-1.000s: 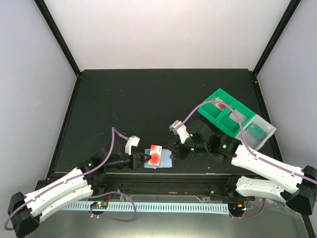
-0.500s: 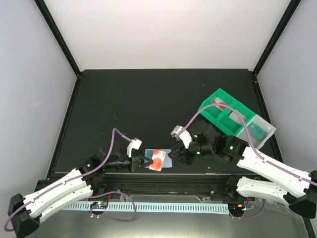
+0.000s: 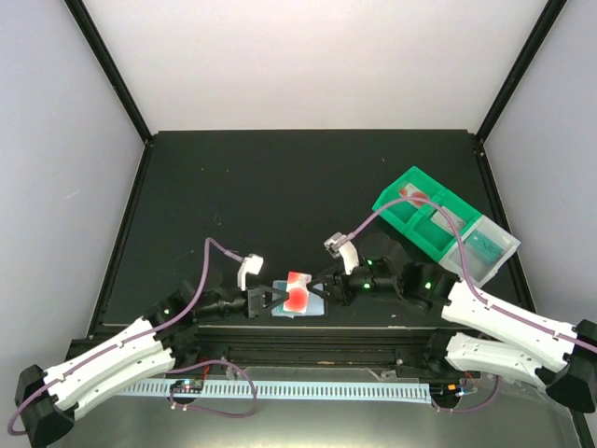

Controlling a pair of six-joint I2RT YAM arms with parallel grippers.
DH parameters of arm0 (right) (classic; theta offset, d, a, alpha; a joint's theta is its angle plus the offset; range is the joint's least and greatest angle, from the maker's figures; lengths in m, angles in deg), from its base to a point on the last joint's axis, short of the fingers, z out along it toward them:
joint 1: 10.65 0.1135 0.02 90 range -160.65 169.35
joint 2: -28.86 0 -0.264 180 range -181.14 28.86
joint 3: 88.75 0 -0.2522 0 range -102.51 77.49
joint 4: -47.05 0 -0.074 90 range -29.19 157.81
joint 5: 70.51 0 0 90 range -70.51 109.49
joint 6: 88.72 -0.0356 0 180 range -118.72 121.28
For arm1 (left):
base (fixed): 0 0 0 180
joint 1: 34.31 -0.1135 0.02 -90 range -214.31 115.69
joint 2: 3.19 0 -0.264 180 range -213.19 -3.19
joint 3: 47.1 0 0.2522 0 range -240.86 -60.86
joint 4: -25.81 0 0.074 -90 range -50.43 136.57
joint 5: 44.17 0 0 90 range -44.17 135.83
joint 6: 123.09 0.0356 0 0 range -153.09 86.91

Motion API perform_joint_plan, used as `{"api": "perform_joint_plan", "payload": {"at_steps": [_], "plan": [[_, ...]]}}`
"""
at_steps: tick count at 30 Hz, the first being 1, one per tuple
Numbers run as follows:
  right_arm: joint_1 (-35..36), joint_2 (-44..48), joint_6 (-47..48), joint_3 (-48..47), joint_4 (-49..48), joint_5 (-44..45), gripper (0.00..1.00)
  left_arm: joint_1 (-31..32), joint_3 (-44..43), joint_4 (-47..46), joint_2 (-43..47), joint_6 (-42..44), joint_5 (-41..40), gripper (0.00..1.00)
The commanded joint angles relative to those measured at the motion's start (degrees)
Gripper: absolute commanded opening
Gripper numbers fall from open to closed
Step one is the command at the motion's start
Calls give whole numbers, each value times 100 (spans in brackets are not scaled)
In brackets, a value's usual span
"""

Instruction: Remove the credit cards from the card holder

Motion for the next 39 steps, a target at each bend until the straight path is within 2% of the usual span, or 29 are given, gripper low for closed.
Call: {"api": "perform_joint_plan", "payload": {"at_steps": [1,4,6,8,12,17,19,24,25,26,28,32,36,39], "plan": [[-28,407,-1891,912,-2088,65,47,-48,34,-705,410,-791,-1035,2],[-28,446,-2612,1263,-2824,279,51,-48,238,-1105,599,-1163,-1404,2],[-28,369,-2888,1338,-3058,412,56,-47,355,-1378,665,-1360,-1523,2],[-21,229,-3069,1364,-3296,354,56,-47,394,-1505,666,-1469,-1565,2],[-10,-292,-3325,1326,-3938,-162,53,-48,386,-1575,652,-1549,-1590,2],[-2,-742,-3360,1111,-4022,-403,46,-48,404,-1735,763,-1611,-1693,2],[-2,-741,-3366,1140,-4112,-400,40,-43,410,-1736,801,-1627,-1702,2],[-3,-527,-3103,1313,-4171,-470,8,-39,426,-1546,877,-1652,-1647,2],[-2,-435,-2960,1348,-4098,-506,2,-34,407,-1459,912,-1643,-1636,5],[-6,-329,-2773,1358,-3946,-533,1,-38,385,-1361,969,-1629,-1625,17],[-6,-91,-2283,1302,-3440,-623,1,-43,329,-1099,1137,-1555,-1610,34],[-10,236,-1186,1036,-2343,-1293,1,-47,149,-516,1600,-1105,-1443,57],[-11,164,-573,755,-1608,-2311,1,-55,-195,226,1939,-577,-1096,69],[-10,-13,-264,516,-1309,-2881,1,-56,-489,656,1927,-172,-807,70]]}}
